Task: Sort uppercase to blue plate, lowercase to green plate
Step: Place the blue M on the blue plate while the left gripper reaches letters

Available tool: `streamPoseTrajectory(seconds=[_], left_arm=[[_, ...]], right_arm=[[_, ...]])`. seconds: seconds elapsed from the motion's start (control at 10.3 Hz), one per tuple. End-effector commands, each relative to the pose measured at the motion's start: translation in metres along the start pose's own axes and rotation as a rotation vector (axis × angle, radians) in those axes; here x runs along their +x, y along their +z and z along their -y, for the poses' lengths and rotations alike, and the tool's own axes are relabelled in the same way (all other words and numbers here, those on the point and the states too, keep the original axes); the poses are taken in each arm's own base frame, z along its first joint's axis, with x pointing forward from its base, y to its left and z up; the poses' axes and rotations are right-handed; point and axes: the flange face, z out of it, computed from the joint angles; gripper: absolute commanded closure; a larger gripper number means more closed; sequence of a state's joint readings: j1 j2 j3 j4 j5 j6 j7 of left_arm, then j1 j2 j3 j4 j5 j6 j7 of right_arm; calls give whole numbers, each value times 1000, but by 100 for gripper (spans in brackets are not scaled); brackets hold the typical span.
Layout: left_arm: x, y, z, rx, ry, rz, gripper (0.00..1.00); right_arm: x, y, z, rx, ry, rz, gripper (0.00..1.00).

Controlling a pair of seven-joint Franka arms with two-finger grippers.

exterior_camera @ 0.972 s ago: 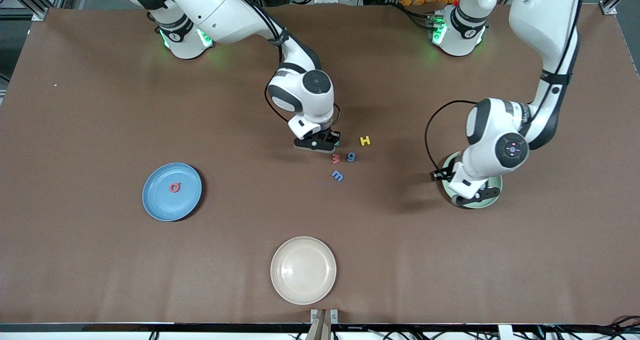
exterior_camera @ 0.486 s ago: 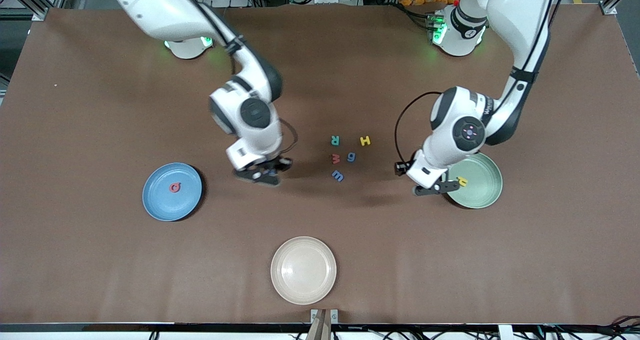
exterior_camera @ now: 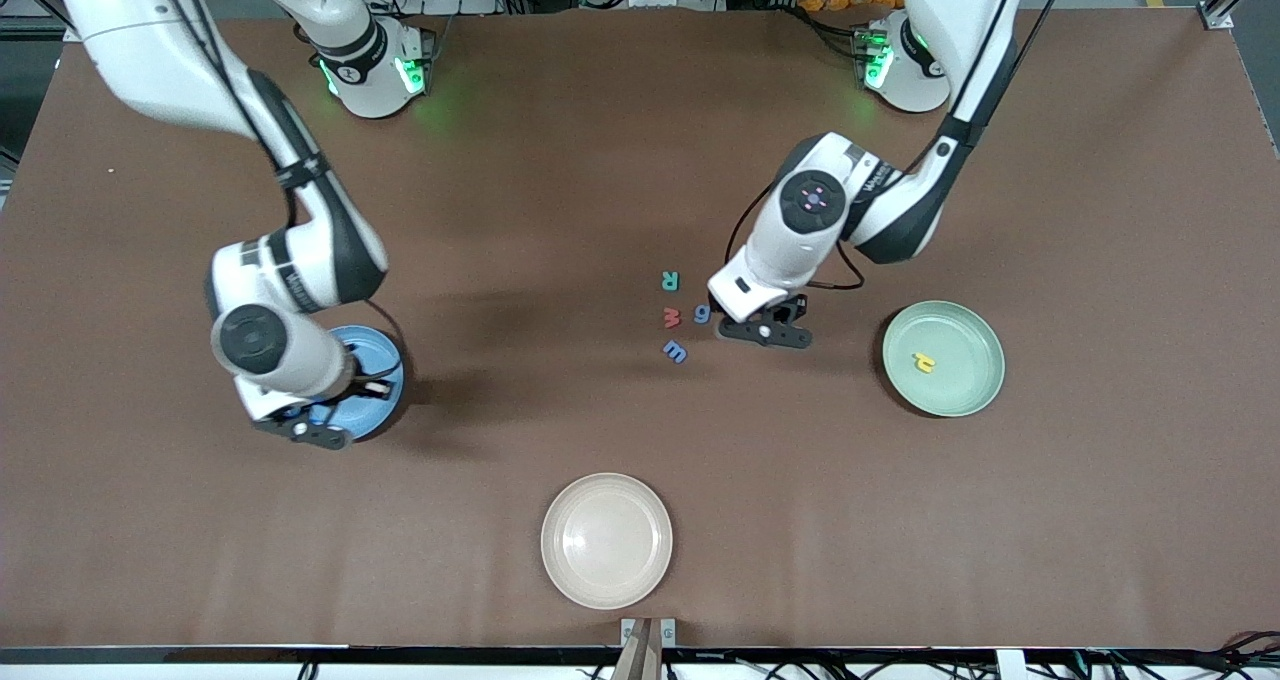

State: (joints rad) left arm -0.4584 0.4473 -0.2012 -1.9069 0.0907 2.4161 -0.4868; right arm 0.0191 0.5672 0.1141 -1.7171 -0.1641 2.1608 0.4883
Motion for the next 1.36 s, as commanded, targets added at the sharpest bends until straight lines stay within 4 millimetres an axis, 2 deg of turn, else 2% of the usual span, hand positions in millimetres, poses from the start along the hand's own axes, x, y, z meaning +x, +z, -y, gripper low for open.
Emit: streamPoseTrajectory(seconds=[0.0,0.1,0.19,0.29,0.49,0.78,0.87,1.07,1.26], left_arm=[[-11,14,-23,13,88,-34,40],[-14,23,-30,7,111,-36,40],[-18,33,-38,-3,157,-39,41],[-19,40,-40,-9,168,-46,37],[-19,51,-39,-18,172,-50,34],[-21,66,-39,-28,164,-40,35],[-22,70,-39,-30,153,-39,36],[-29,85,-44,-33,148,-25,38],[-31,90,-44,-38,114,-13,38]], right_arm=[[15,13,-27,126,-27,2,95],[16,11,-27,132,-22,0,65],[17,5,-28,134,-19,-4,40],[19,-5,-32,135,-27,-21,0],[17,-38,-35,143,-29,-52,0],[-6,-120,-46,144,-35,-57,0],[-11,-141,-50,151,-35,-80,0],[-22,-169,-53,154,-36,-91,0],[-31,-196,-61,159,-35,-110,0]])
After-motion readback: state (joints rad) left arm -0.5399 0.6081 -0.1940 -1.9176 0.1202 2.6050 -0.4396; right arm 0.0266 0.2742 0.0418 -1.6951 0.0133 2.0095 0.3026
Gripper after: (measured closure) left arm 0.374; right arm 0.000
